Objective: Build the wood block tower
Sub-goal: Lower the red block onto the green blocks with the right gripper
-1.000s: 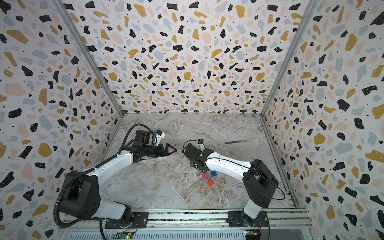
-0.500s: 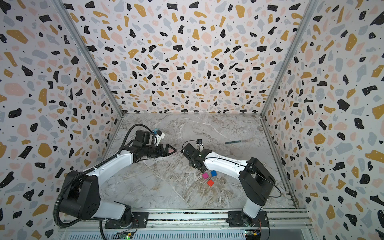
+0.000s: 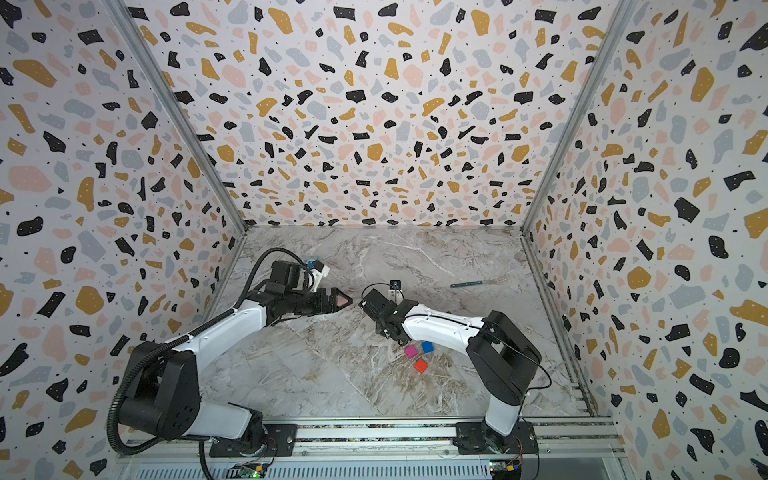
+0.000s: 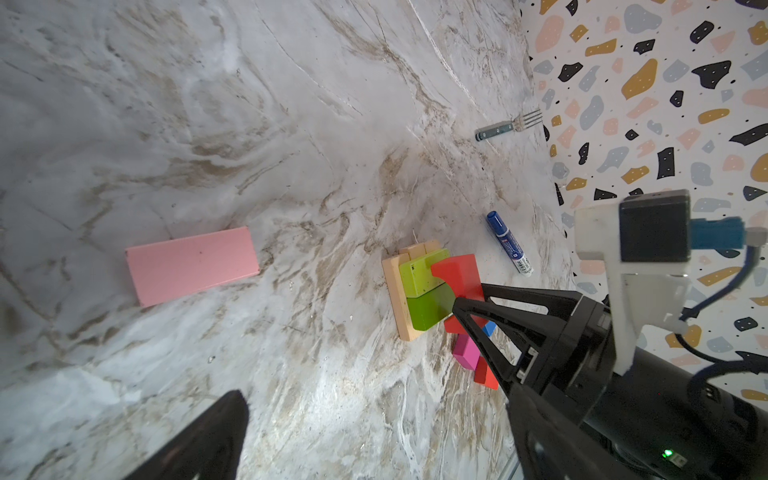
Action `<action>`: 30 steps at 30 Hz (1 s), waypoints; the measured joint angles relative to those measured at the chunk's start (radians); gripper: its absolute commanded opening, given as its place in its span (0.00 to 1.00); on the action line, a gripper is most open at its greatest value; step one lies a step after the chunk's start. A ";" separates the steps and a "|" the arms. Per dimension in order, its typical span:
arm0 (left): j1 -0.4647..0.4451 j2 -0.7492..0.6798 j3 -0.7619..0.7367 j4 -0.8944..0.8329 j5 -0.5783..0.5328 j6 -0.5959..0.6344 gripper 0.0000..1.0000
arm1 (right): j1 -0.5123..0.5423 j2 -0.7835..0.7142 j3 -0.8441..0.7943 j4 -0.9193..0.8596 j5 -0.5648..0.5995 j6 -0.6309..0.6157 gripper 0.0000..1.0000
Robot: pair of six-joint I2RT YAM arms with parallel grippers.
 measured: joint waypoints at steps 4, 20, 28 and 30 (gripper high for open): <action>0.000 0.000 0.000 -0.001 0.000 0.000 0.98 | 0.000 0.003 0.000 0.002 0.003 -0.008 0.05; 0.000 0.000 0.000 -0.004 -0.004 0.001 0.98 | 0.001 0.007 0.000 0.008 0.017 -0.019 0.05; 0.000 0.000 0.000 -0.005 -0.005 0.001 0.98 | 0.001 0.013 0.000 0.008 0.030 -0.026 0.05; 0.000 0.000 0.000 -0.005 -0.006 0.001 0.98 | 0.001 0.013 0.000 0.008 0.031 -0.026 0.05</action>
